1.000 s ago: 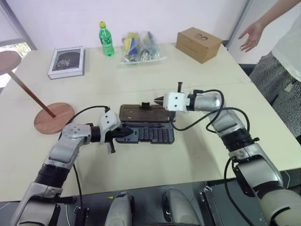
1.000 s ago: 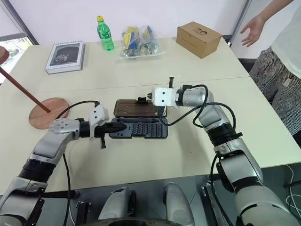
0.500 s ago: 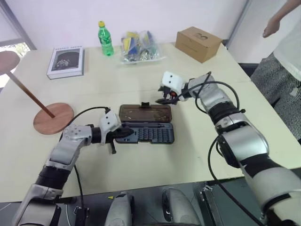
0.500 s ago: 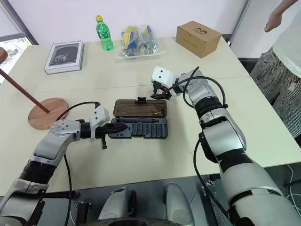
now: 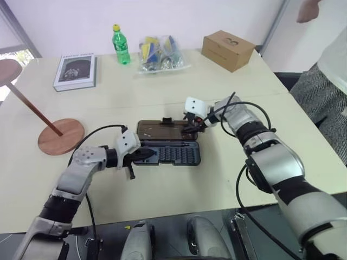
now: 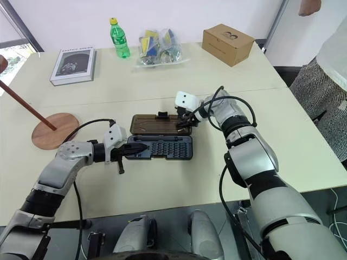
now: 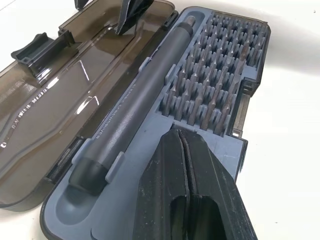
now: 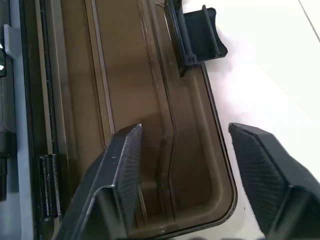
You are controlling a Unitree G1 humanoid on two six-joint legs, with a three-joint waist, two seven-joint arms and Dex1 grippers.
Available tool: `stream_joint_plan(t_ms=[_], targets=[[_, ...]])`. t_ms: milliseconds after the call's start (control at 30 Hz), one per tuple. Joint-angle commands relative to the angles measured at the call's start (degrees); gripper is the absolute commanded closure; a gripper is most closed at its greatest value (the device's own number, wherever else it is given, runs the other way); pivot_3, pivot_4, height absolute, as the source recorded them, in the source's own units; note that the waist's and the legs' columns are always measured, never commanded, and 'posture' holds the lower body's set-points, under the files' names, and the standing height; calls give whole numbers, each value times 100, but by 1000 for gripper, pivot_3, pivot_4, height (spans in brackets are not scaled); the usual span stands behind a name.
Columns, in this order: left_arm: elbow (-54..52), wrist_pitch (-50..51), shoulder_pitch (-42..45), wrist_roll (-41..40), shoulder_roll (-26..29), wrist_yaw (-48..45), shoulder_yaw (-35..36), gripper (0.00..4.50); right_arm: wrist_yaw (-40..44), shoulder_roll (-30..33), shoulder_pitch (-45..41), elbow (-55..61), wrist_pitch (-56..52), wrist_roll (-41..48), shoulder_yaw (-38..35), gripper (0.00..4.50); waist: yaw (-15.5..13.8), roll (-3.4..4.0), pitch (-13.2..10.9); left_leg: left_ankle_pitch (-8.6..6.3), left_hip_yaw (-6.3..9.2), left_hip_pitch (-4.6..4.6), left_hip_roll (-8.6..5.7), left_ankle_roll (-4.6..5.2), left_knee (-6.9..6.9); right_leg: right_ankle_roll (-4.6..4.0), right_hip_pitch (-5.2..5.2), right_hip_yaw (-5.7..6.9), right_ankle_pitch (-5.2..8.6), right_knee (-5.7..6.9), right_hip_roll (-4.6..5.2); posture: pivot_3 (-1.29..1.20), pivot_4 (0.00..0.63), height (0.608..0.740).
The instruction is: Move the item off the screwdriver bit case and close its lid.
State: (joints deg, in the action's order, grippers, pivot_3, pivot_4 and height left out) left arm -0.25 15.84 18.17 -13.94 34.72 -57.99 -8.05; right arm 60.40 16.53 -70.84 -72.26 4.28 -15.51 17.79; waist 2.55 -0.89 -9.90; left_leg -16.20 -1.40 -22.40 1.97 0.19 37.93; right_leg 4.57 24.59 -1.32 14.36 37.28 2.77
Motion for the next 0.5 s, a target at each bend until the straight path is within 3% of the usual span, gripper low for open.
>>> stream_joint_plan(t_ms=[33,100,500], targets=[[-179,-16,-43,-33,-5,59,96,4500,-27,10,-159,-32,141,-90,-3,3439,0,0,0,0,0,0,0,0,0,0,0,0,0,0,0,0,150,740],[-197,-21,-57,-36,-7,85,93,4500,-58,14,-172,-74,128,-119,-12,4459,9,0,0,0,1,0,0,0,-1,0,0,0,0,-1,1,0,150,740],[-210,-49,-74,-38,-2,165,114,4500,14,17,-111,-78,468,-327,61,4459,9,0,0,0,1,3,0,0,-2,0,-1,0,0,0,0,0,150,740]])
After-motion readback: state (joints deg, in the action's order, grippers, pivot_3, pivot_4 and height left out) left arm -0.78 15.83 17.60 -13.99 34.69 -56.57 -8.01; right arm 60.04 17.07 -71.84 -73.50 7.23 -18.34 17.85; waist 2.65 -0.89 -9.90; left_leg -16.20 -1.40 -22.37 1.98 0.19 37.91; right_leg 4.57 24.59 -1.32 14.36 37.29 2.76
